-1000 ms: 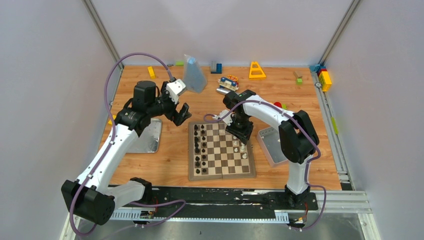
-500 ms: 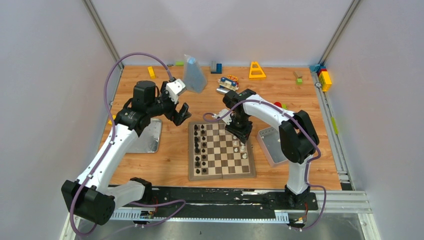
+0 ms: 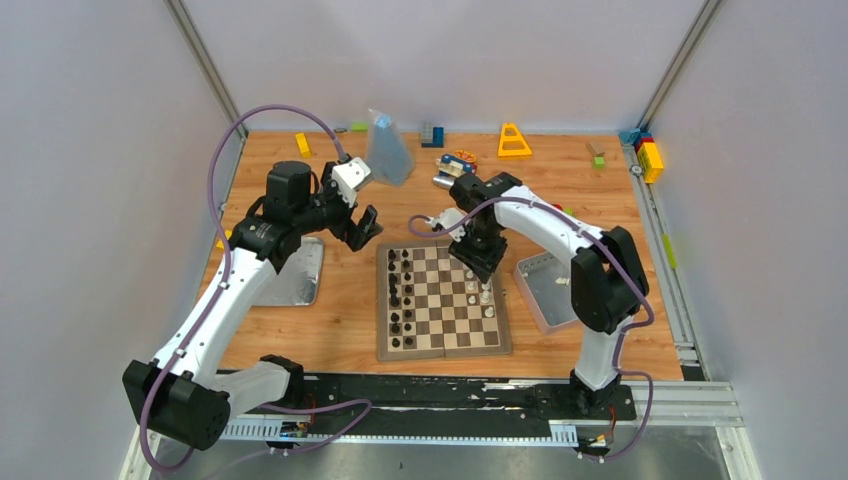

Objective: Set up the chess pieces on the board
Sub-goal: Place the chess piece on the chessboard, then pick up the chess piece from the storage box.

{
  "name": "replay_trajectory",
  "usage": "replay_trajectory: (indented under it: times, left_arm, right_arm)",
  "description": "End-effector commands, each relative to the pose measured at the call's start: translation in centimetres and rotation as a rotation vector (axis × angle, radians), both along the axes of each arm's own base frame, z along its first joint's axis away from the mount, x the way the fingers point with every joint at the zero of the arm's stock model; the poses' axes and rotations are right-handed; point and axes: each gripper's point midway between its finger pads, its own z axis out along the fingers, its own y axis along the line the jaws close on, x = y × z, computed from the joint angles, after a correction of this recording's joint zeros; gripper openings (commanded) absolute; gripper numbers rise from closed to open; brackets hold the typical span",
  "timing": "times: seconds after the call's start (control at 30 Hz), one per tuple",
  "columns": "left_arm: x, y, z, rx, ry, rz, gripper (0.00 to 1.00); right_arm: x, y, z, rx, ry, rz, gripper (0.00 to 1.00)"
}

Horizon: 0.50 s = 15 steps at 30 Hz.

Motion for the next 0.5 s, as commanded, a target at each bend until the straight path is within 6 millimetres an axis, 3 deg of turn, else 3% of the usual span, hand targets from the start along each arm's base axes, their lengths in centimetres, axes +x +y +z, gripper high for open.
replay_trajectory:
  times: [0.0,0.13,0.23,0.33,0.47]
  left_arm:
    - [0.3,0.0,2.0,-0.025,-0.067,-0.005,1.00]
    - [0.4,-0.1,2.0,-0.026,-0.065,-0.009,1.00]
    - [0.5,-0.2,1.8,-0.025,-0.059,-0.009,1.00]
    - [0.5,-0.4,1.7,-0.032,-0.048,-0.021,1.00]
    - [0.5,-0.9,1.4,-0.043,-0.028,-0.040,1.00]
  right_arm:
    - [1.6,0.9,5.5,0.156,-0.130,-0.069,0.40]
    - [1.6,-0.5,7.6,0.237,-0.156,-0.136,0.46]
    - [1.8,-2.9,8.0,0.279,-0.169,-0.215,0.51]
    - [2.2,-6.3,7.3,0.303,-0.189,-0.299,0.56]
    - [2.3,-11.7,4.9,0.274,-0.233,-0.376,0.60]
